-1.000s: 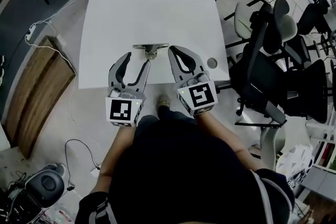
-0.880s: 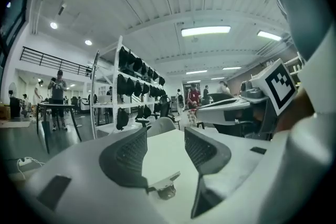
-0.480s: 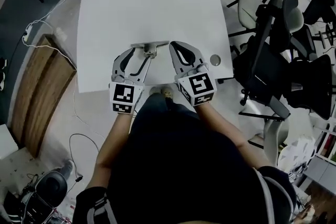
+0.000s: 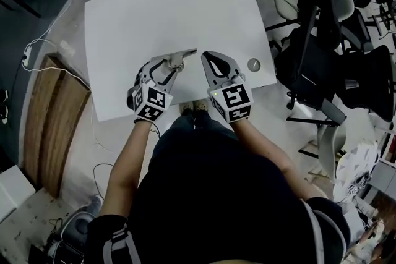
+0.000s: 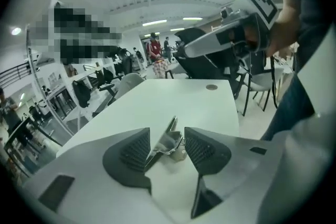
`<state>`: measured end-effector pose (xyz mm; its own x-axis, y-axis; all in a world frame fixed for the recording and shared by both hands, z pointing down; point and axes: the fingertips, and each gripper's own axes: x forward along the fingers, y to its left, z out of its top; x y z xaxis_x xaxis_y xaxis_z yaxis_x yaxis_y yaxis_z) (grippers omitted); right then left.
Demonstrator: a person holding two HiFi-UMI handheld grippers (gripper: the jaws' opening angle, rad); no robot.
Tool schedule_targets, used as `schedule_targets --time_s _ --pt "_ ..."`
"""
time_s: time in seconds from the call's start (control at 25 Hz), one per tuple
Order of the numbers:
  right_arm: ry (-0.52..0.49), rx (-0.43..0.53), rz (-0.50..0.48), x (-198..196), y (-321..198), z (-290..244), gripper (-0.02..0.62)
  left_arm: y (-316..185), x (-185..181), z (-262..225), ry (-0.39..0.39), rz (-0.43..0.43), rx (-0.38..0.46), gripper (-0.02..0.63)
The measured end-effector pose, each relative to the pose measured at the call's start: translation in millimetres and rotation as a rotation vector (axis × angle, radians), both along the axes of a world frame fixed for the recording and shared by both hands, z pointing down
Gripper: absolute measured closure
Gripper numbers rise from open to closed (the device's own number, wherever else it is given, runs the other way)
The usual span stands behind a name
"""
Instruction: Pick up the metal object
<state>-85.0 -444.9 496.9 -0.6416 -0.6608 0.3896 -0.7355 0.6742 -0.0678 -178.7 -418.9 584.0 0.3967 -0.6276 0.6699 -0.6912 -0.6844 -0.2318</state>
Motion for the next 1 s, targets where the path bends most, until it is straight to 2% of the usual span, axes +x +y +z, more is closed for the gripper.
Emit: schedule_targets --time_s 0.24,0.6,0.72,1.0 --pt "0.008 -0.019 0.041 3 -4 13 0.568 -5 7 36 -0.207 0.185 -0.042 0.403" --pt "0.016 -0.031 0.068 5 -3 23 0.568 -6 20 78 -0.440 0.380 -0.095 0.421" --pt "0.015 -0.033 0.068 5 -1 25 0.568 -7 23 86 -0.516 0.407 -0.076 0.499" --pt "0.012 -0.036 0.058 7 5 26 0.568 -15 24 77 -0.631 0.407 -0.008 0.548"
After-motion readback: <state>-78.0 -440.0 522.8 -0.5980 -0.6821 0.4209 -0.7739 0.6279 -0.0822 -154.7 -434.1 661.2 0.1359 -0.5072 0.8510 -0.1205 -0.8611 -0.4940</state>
